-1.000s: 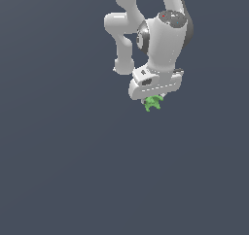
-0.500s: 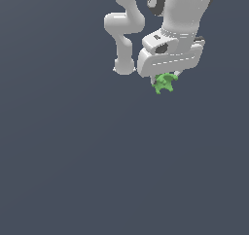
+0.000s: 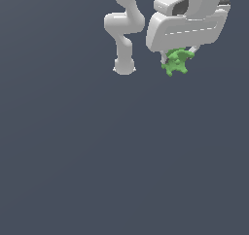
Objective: Pick up the object and move it to a goal position.
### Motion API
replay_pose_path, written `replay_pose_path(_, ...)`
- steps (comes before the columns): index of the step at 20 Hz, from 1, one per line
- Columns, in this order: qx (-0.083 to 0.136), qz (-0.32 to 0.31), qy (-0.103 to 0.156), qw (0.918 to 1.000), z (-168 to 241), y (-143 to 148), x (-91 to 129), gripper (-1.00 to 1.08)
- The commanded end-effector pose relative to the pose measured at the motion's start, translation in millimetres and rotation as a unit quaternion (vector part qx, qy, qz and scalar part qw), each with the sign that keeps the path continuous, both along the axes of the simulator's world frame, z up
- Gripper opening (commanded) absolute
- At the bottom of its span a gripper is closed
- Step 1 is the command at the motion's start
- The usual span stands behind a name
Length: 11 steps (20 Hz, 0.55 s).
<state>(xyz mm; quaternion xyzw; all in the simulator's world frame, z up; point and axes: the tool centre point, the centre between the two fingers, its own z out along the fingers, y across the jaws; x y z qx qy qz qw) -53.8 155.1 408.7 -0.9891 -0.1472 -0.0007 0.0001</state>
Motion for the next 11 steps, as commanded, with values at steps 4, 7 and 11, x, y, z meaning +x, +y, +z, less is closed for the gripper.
replay_pose_path(4,0.0,0.0,0.001,1.0,23.3,5.1,2.4,-1.0)
replay_pose_path(7,0.0,-0.001,0.001,1.0,29.6,6.3,3.4,-1.0)
replay_pose_path(11,0.0,-0.001,0.001,1.0,32.6,7.0,3.8,-1.0)
